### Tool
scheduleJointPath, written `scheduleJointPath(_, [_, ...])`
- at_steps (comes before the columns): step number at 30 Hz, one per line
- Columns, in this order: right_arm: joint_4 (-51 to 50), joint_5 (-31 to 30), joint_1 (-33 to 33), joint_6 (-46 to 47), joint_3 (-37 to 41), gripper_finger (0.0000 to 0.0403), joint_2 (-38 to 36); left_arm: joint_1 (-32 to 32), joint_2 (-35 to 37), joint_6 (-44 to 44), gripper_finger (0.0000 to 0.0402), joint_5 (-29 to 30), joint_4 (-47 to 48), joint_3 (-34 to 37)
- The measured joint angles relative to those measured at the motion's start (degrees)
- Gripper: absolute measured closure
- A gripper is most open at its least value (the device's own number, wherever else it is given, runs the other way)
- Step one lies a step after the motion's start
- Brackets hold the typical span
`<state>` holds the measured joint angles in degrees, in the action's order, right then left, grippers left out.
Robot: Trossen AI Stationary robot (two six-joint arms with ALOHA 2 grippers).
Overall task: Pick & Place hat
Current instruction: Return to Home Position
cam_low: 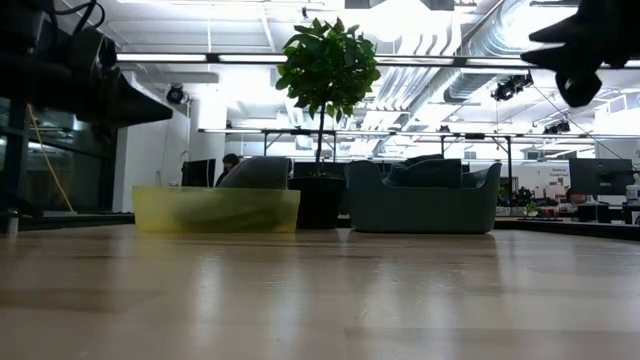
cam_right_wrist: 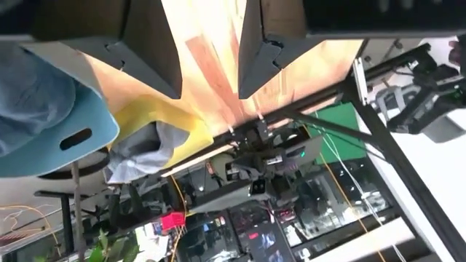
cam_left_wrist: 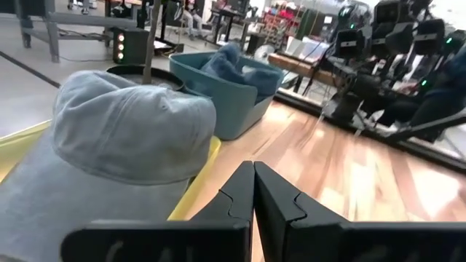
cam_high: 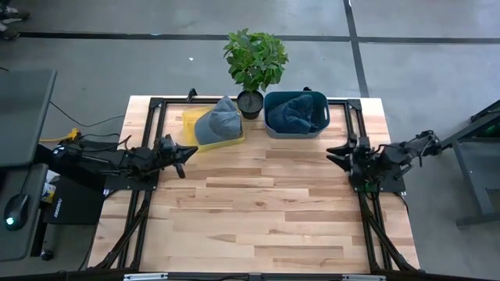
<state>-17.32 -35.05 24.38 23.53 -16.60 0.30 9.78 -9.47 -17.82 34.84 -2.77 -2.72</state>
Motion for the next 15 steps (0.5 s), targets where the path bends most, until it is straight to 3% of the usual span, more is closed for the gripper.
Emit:
scheduleJointPath(5, [6.50, 0.87, 0.02, -0.60, 6.22, 0.0278, -0.02, 0.00, 0.00, 0.00, 0.0400, 0.10, 1.48, 0.00])
scheduleJointPath(12, [24.15, 1.42, -0.02, -3.14, 15.67, 0.0279, 0.00, 0.00, -0.02, 0.00, 0.0400, 0.10, 1.71, 0.00])
scheduleJointPath(15, [22.92, 1.55, -0.23, -3.20, 15.96, 0.0279, 0.44, 0.00, -0.02, -0.02, 0.0400, 0.10, 1.69, 0.00])
